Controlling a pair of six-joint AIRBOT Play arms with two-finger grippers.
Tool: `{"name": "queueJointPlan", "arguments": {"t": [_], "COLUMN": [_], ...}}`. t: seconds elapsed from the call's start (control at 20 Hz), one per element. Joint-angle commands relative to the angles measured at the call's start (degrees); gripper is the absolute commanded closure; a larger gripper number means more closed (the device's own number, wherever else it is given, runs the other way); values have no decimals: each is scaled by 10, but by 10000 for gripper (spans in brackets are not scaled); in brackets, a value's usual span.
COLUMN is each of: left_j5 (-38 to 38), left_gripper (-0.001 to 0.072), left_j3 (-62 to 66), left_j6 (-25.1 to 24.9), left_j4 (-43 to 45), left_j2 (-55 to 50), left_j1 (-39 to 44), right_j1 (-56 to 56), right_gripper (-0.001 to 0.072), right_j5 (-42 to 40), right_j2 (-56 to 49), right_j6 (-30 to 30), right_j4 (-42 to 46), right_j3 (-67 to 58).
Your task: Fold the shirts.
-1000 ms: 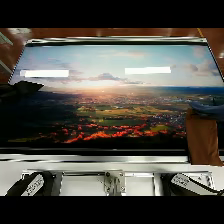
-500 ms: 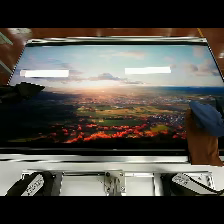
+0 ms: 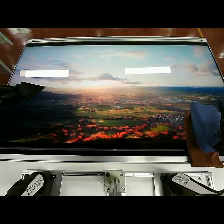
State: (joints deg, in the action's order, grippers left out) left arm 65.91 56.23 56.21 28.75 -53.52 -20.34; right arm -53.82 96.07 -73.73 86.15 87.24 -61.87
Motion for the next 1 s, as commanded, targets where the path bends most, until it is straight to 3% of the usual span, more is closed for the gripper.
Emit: {"name": "queueJointPlan", "arguments": {"t": [0.0,0.15,0.2,0.25,0.3,0.5,0.65,0.75,0.85,0.95], "left_j5": [0,0,0,0,-1,-10,-9,-3,47,135], "left_gripper": [672,672,672,672,672,674,674,674,674,672], "left_j3": [0,0,0,0,0,7,70,134,198,244], "left_j6": [0,0,0,0,0,12,146,247,300,315], "left_j4": [0,0,0,0,0,33,267,427,497,503], "left_j2": [0,0,0,0,0,-1,-2,-20,-68,-142], "left_j1": [0,0,0,0,0,1,56,127,204,278], "right_j1": [0,0,0,0,0,0,36,127,255,366], "right_gripper": [645,614,424,145,88,89,90,90,88,88], "right_j5": [-26,-43,-51,-53,-51,-30,-101,-209,-259,-230], "right_j2": [0,0,0,0,0,0,14,43,62,45], "right_j6": [3,15,17,17,13,1,-19,-27,-26,-9], "right_j4": [66,109,108,107,106,78,-40,-87,-96,-82], "right_j3": [46,47,47,47,47,-35,-175,-230,-235,-228]}}
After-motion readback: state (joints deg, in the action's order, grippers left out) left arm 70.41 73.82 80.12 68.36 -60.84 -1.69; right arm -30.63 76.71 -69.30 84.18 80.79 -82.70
